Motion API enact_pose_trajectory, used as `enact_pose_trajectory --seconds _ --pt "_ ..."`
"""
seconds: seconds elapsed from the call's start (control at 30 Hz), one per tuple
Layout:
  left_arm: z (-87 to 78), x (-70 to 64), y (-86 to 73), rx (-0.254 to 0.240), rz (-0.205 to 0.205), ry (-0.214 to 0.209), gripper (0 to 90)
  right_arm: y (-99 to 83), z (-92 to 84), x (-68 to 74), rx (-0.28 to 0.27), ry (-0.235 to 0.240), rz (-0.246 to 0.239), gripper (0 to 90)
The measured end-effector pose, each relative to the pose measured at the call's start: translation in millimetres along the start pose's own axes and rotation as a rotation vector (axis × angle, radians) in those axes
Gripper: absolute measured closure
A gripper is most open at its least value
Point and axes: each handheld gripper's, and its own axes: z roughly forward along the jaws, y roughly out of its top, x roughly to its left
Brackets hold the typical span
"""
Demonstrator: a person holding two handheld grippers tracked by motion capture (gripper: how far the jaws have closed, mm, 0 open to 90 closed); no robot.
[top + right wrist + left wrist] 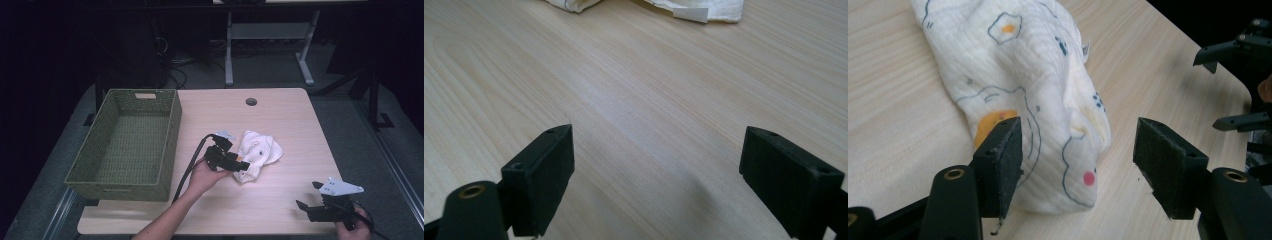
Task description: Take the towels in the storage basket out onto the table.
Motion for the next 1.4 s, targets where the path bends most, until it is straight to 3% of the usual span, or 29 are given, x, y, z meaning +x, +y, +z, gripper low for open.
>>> enact_pose_trajectory --seconds 0.33,0.47,0.67,1.03,1.13,1.33,1.4 --pt "-10.6 -7.2 -23.1 -0.019 0.017 0.017 28.8 -1.4 0.7 1.1 0.010 0.001 0.004 14.0" --pt "-12.1 -8.4 -32.4 -0.016 0.004 -0.026 26.4 -1.1 0.9 2.2 0.010 0.000 0.002 14.0" --pt "-13.4 -9.8 -45.3 -0.017 0.004 -0.028 23.8 0.1 2.9 4.0 0.012 0.001 -0.008 14.0" --pt "-21.8 -20.3 -65.0 0.007 0.072 0.004 23.3 -0.1 3.5 4.2 0.018 -0.001 -0.005 14.0" --pt "-26.8 -21.1 -68.0 0.002 0.071 -0.004 23.3 -0.1 3.7 4.1 0.017 -0.001 -0.008 14.0" --pt "-35.5 -24.4 -79.7 0.001 0.089 0.028 23.3 -0.5 3.9 4.1 0.018 0.002 0.003 14.0" --pt "-38.6 -25.5 -84.1 -0.004 0.090 0.017 23.3 -0.2 3.6 4.3 0.015 0.001 -0.001 14.0"
